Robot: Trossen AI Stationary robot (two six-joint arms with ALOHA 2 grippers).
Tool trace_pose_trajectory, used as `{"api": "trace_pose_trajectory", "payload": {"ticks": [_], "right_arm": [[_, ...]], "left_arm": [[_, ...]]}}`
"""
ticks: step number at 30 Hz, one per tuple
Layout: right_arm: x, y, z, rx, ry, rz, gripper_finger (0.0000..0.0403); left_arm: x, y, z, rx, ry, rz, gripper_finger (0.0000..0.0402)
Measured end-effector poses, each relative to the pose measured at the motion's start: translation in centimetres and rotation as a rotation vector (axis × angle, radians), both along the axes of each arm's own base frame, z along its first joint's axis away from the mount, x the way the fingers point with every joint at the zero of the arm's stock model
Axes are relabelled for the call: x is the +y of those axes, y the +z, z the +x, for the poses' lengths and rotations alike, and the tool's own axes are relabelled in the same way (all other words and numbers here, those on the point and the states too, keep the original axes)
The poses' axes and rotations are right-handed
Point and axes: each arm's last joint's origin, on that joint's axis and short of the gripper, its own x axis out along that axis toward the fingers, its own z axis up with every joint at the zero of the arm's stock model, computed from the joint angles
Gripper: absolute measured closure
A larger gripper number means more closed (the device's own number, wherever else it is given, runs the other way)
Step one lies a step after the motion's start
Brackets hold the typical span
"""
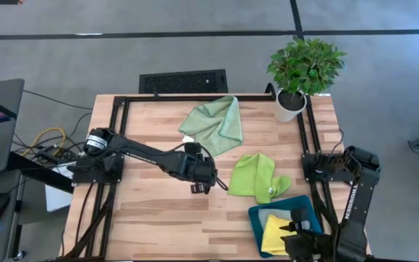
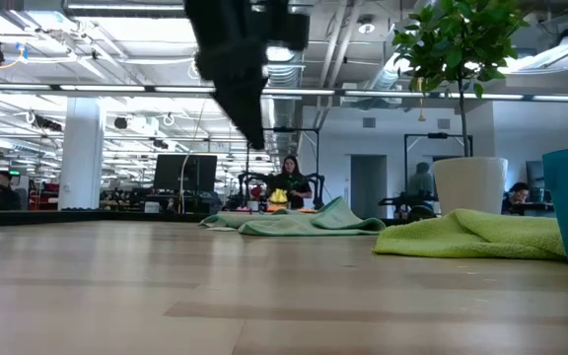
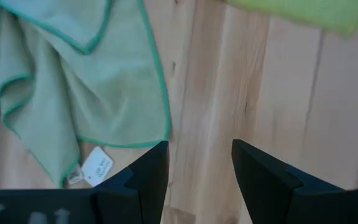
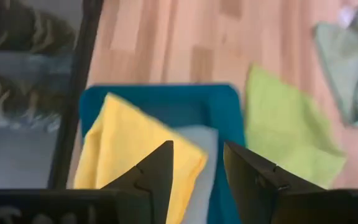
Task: Fold microfiber towels
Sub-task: Fold the blue towel
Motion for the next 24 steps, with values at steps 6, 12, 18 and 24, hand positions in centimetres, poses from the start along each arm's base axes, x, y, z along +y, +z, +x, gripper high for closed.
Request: {"api": "trace_pose_trajectory", "payload": {"ticks": [6, 12, 18, 24], "right_arm": [[-1.0, 0.2, 0.5, -0.046, -0.019, -0.106, 0.0239], [-2.3, 0.5, 1.7, -0.143, -0.047, -0.221, 0.0238], [-3.5, 0.6, 3.0, -0.178, -0.114, -0.269, 0.0241], [-4.5, 0.7, 4.3, -0.183, -0.142, -0.297, 0.0239]], "left_arm": [[1.8, -3.0, 0.0, -0.009, 0.002, -0.038, 0.0233], [2.5, -5.3, -0.7, 0.015, -0.066, 0.058, 0.0233], [3.4, -7.0, -1.1, -0.001, -0.048, 0.064, 0.0233], [4.6, -8.6, -1.5, -0.035, -0.045, 0.071, 0.0233]]}}
